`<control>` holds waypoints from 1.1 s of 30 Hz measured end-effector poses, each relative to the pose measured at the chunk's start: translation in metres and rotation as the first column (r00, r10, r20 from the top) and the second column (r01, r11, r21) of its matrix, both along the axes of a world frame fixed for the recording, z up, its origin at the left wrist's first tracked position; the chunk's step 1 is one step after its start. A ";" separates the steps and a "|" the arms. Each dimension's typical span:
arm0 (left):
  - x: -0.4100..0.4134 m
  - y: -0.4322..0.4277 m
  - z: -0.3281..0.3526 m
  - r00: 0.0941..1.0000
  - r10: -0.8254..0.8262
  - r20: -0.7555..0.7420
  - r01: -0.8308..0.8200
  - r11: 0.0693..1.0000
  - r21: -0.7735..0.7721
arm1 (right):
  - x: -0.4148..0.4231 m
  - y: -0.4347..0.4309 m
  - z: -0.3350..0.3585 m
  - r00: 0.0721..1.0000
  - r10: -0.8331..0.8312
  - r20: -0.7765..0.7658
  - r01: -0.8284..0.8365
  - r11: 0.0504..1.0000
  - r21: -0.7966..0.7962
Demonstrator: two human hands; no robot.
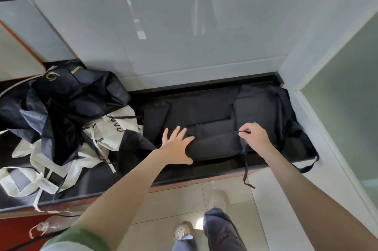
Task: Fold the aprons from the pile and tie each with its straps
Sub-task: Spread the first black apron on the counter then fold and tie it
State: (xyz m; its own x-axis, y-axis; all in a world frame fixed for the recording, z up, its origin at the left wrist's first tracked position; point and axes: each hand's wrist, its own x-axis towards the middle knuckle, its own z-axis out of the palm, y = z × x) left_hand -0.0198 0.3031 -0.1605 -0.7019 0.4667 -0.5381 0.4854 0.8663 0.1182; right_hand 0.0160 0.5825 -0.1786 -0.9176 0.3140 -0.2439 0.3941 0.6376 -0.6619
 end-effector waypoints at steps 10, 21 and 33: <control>-0.052 0.035 -0.018 0.976 0.192 0.099 -0.182 0.978 -0.103 | -0.052 0.065 -0.019 0.869 0.406 0.281 -0.370 0.912 -0.176; -0.081 0.068 -0.019 0.971 0.004 -0.239 0.020 0.995 0.100 | -0.029 0.051 -0.029 0.528 0.761 0.377 -0.848 0.499 0.181; -0.093 0.106 -0.029 0.930 -0.155 0.333 0.187 0.980 -0.065 | -0.041 0.036 -0.046 0.956 0.280 0.086 -0.293 0.908 0.299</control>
